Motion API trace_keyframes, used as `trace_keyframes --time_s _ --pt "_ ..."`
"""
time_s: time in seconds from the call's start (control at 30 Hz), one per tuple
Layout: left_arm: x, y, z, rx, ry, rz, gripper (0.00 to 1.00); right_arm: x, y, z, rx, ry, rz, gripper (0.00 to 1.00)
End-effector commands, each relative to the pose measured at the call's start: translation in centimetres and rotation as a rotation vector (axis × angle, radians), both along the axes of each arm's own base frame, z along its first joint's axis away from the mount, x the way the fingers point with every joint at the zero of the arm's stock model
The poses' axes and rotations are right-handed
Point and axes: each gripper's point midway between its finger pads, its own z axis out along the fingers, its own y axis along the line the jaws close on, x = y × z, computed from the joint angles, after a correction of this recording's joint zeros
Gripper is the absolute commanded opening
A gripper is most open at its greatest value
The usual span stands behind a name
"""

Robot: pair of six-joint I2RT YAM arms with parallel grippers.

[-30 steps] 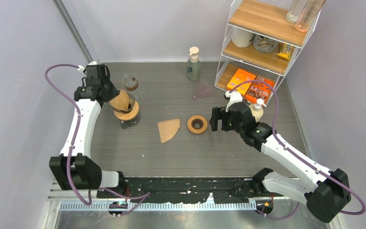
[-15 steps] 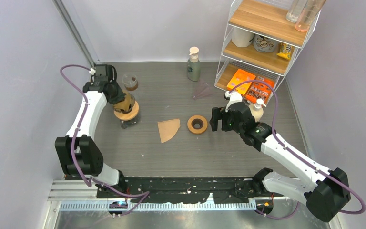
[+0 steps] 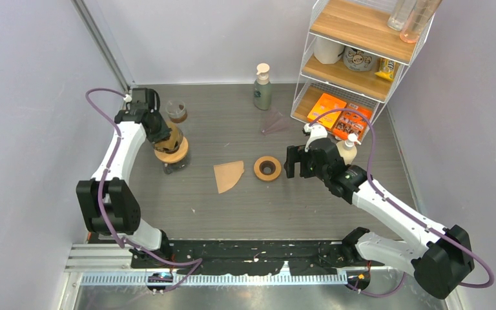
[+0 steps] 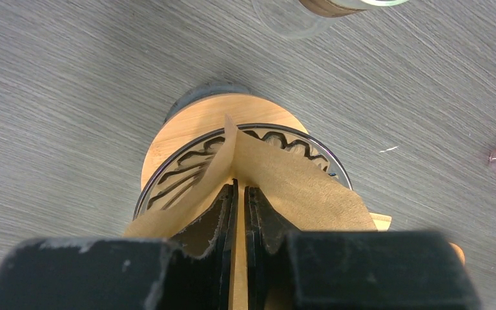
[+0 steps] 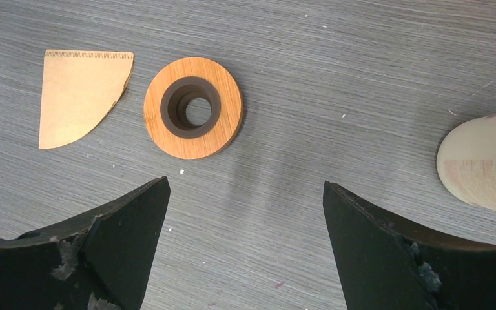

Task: Place the coffee filter in the dripper
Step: Place the coffee filter in the coffee dripper.

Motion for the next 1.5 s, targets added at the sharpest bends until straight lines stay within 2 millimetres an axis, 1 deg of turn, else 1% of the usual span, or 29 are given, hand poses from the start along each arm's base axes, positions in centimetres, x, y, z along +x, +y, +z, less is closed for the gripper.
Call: trace_keyframes --time_s 0.0,0.1,0.13,0.33,0.5,0.8,1.47 --pt "0.4 0.2 0.4 0.02 -0.006 -0.006 0.14 0.6 -0.2 0.5 -0.006 -0.024 -0.019 0.95" --pt "0.3 0.8 0.2 0.049 0.014 0.019 0.12 0.6 -0.2 0.5 -0.007 -0.023 -0.02 0.95" --pt "0.2 0.0 0.1 0.057 0.02 -0.001 0.12 0.7 -0.3 0.4 -0.009 -0.023 -0.022 0.96" --pt "-0.1 -0.2 -0.5 0.061 0.046 -0.005 0.08 0.7 -0.4 0.3 -0.014 -0.023 -0.027 0.95" --pt "-0.1 -0.6 -0.9 0.053 0.047 -0.013 0.07 0.8 -0.4 0.1 -0.019 -0.016 -0.028 0.95" --pt "0.1 -0.3 -1.6 0.068 0.073 -0.013 0.07 0.8 -0.4 0.2 -0.018 -0.02 -0.031 0.96" --pt "-0.3 -0.3 -3.4 0.074 0.125 -0.021 0.06 0.8 -0.4 -0.1 -0.027 -0.01 -0.029 0.95"
